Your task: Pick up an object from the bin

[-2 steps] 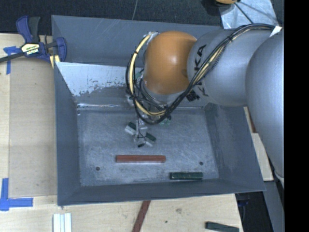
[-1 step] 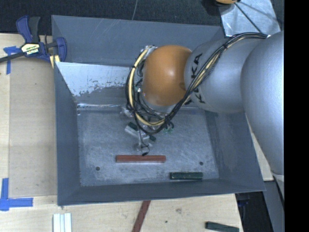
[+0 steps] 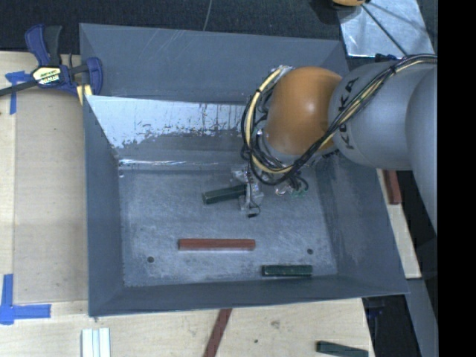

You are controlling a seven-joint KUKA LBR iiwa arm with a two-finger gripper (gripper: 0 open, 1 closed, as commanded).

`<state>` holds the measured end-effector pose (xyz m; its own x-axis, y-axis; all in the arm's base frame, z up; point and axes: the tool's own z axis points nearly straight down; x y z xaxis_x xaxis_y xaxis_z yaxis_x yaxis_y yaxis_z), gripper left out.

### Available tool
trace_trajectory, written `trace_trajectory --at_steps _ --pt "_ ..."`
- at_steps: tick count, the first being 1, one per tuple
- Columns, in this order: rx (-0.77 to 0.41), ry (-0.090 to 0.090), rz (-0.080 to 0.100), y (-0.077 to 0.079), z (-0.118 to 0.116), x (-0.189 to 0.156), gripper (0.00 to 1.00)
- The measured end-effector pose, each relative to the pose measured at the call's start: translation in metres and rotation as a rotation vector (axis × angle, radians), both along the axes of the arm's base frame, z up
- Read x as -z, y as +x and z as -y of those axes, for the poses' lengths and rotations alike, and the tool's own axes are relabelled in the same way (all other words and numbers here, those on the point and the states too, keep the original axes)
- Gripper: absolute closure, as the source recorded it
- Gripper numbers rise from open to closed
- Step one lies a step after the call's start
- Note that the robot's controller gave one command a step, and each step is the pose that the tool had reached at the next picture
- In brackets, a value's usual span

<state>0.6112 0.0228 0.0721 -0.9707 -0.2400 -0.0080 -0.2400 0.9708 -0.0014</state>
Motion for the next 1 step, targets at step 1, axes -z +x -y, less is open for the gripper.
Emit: trace_trajectory --at_steps 1 --pt "0.001 0.0 0.0 0.0 0.0 0.0 1.0"
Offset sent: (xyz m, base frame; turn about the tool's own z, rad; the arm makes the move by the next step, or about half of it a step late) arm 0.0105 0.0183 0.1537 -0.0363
